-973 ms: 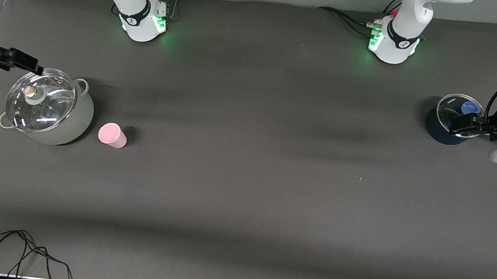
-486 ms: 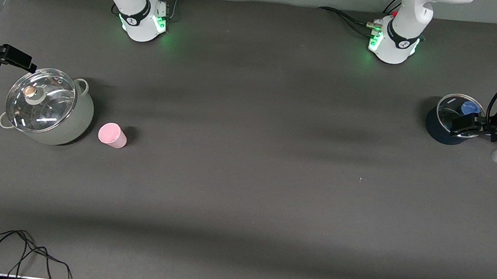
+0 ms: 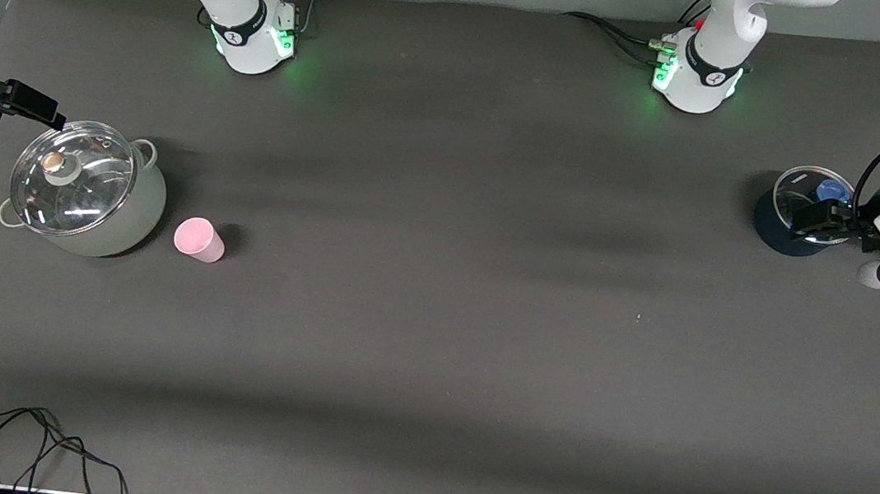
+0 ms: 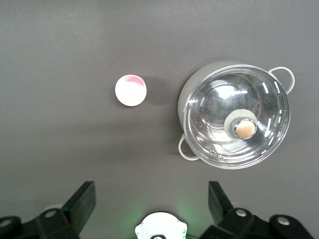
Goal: Transfer pink cup from left to right arm
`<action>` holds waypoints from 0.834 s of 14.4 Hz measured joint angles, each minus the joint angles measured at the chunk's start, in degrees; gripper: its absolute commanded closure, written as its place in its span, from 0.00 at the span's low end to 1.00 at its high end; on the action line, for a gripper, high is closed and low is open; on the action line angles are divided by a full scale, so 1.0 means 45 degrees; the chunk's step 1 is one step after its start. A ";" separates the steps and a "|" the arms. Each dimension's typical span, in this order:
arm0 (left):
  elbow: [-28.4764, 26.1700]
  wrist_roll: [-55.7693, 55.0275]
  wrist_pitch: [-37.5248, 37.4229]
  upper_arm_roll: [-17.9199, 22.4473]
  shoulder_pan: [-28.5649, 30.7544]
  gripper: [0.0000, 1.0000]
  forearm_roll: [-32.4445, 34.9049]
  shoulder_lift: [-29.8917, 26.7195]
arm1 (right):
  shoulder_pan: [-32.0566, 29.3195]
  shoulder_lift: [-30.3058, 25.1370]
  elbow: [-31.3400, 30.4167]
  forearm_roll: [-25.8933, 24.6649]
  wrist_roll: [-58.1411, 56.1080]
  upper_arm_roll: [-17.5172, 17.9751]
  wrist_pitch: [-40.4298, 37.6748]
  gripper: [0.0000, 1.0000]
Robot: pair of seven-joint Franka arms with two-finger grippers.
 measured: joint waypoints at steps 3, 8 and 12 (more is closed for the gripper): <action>0.0014 0.0001 0.0066 0.0002 0.0000 0.00 0.0007 0.0019 | -0.0976 0.0014 -0.0002 -0.0009 0.0009 0.0904 -0.0001 0.00; 0.0047 0.0013 0.0303 -0.0013 -0.0023 0.00 0.0019 0.0019 | -0.4503 0.0181 0.0239 -0.0017 0.0079 0.4808 0.0186 0.00; 0.0047 0.0013 0.0304 0.0013 -0.0012 0.00 0.0031 0.0019 | -0.5669 0.0979 0.1226 -0.0017 0.0082 0.6103 0.0446 0.00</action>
